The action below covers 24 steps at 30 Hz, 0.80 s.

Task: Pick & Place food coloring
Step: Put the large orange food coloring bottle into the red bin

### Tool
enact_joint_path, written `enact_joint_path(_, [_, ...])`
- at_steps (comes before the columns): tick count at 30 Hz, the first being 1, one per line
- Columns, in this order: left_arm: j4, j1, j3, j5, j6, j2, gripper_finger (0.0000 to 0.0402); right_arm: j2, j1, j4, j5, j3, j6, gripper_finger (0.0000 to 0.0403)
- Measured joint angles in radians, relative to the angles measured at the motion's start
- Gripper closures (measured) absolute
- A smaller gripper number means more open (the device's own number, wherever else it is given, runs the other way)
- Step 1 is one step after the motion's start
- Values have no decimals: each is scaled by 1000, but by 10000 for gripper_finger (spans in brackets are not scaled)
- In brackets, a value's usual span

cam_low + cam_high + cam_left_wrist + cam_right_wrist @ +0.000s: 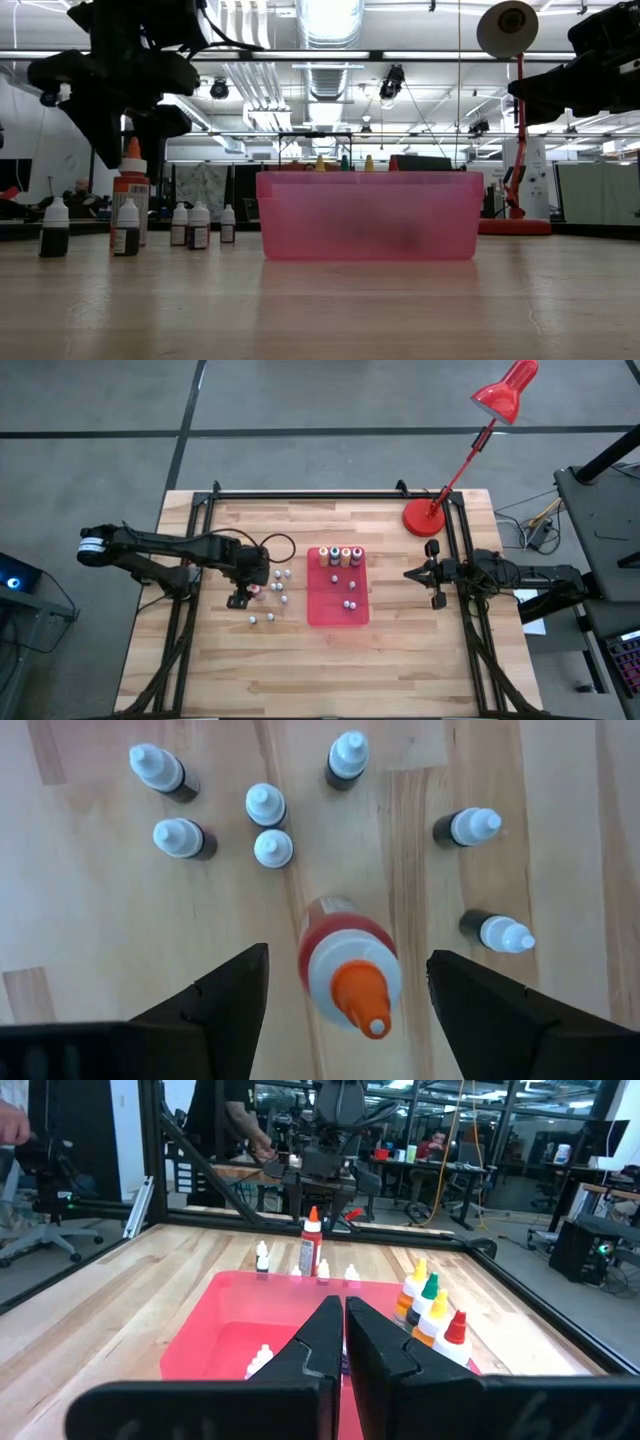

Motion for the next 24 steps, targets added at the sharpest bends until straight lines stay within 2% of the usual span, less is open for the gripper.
enact_joint_path(11, [2, 0, 0, -11, -25, 0, 168, 0, 0, 0, 0, 0, 2, 394])
enact_joint_path(24, [10, 0, 0, -16, -39, 0, 266, 0, 0, 0, 0, 0, 2, 394])
